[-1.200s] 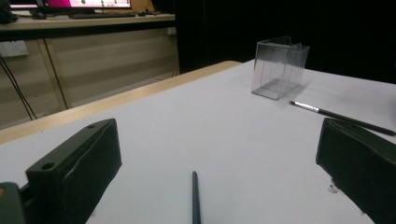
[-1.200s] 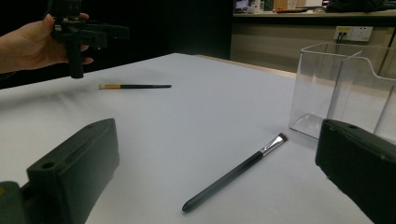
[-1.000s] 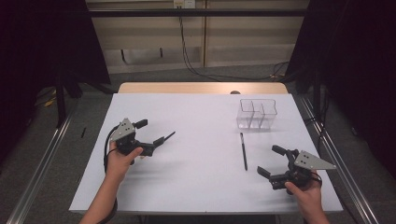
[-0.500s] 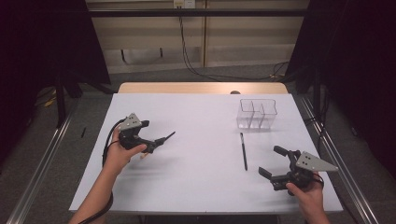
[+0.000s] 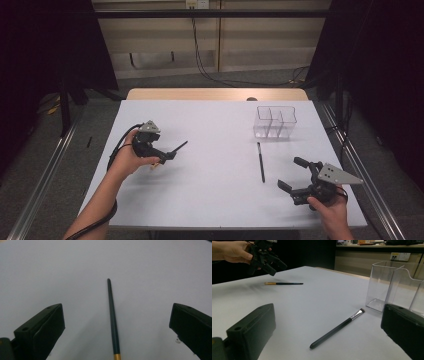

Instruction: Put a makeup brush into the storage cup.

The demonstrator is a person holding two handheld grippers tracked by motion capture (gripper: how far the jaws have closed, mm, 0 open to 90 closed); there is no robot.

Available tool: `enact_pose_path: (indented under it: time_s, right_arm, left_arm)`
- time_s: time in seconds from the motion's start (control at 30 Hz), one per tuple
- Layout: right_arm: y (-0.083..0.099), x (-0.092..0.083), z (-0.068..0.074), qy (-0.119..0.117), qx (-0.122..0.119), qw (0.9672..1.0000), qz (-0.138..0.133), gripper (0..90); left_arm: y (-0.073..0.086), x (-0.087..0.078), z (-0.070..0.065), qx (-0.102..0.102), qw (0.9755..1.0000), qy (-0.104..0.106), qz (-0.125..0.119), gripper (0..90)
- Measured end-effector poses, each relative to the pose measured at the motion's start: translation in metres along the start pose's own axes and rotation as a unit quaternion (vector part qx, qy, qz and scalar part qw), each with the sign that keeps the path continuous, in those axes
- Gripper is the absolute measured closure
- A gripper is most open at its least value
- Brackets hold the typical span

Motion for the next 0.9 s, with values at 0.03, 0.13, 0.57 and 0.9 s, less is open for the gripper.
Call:
enact_pose_path:
  time_s: [0.03, 0.13, 0.57, 0.9]
  right_arm:
    - [0.000, 0.000, 0.000, 0.000, 0.000, 1.0000, 0.000, 0.0]
    - [0.001, 0.000, 0.000, 0.000, 0.000, 1.0000, 0.002, 0.0]
    - [0.002, -0.003, 0.000, 0.003, 0.000, 1.0000, 0.005, 0.0]
    - [0.002, -0.004, 0.000, 0.006, 0.001, 1.0000, 0.004, 0.0]
  left_arm:
    - [0.001, 0.000, 0.001, 0.003, 1.0000, -0.002, 0.008, 0.0]
    - [0.001, 0.000, 0.004, -0.006, 0.9998, -0.006, 0.019, 0.4]
    - [0.017, 0.000, 0.006, -0.013, 0.9898, 0.003, 0.142, 3.0]
    - [0.025, -0.001, 0.005, -0.008, 0.9763, 0.002, 0.216, 12.2]
Point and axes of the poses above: each handheld gripper's, and its own axes: x roughly forward along the jaws, y roughly out of its underside, z roughly to its left, the point moved 9 cm from there along x, roughly forward along the jaws, and after that the axes turned 5 degrees about -y, right-handed, at the moved point
